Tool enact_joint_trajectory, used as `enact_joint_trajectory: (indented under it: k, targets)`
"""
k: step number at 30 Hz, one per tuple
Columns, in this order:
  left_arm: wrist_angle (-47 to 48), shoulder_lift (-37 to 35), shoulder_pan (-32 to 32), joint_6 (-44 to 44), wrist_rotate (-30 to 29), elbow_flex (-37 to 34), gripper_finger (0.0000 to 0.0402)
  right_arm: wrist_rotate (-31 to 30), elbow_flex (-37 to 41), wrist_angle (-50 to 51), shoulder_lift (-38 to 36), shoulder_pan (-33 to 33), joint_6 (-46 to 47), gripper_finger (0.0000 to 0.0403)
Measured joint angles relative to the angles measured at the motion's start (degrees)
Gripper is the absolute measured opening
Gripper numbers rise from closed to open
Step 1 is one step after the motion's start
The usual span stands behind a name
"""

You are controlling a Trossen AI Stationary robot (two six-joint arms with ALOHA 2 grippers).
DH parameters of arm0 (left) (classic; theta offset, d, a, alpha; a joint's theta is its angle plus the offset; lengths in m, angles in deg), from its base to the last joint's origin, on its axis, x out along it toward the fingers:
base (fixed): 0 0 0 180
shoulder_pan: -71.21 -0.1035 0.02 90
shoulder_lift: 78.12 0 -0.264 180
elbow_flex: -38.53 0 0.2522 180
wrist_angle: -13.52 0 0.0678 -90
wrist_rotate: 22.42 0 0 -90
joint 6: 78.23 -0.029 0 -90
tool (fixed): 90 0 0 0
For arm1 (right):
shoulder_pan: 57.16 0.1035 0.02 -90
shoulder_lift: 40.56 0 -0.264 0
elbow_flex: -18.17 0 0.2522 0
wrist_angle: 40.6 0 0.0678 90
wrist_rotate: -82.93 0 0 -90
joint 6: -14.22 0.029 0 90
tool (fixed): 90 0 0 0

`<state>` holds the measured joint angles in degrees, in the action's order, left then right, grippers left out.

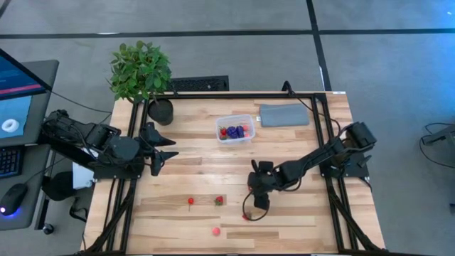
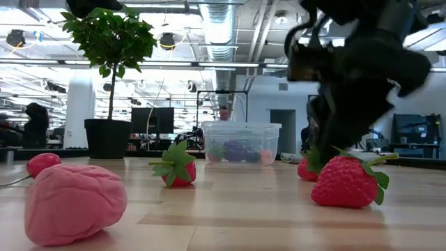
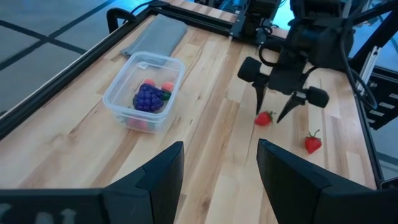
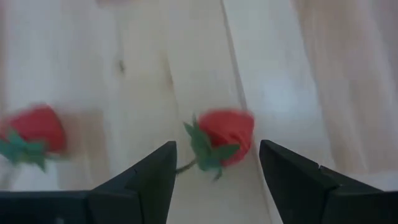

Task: Pick and placing Produce into tupperware
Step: Put the strawberry into the container

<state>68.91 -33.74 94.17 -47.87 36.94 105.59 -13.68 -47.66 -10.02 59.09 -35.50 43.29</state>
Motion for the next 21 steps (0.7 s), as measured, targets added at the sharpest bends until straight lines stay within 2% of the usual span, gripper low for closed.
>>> enact_joint_trajectory:
  k: [21]
  targets:
    - [0.1,0.0,0.0,-0.6,-0.1,0.0,0.0193,-1.4,-0.1,-2.0,2.7,-0.4,1.6,0.0256]
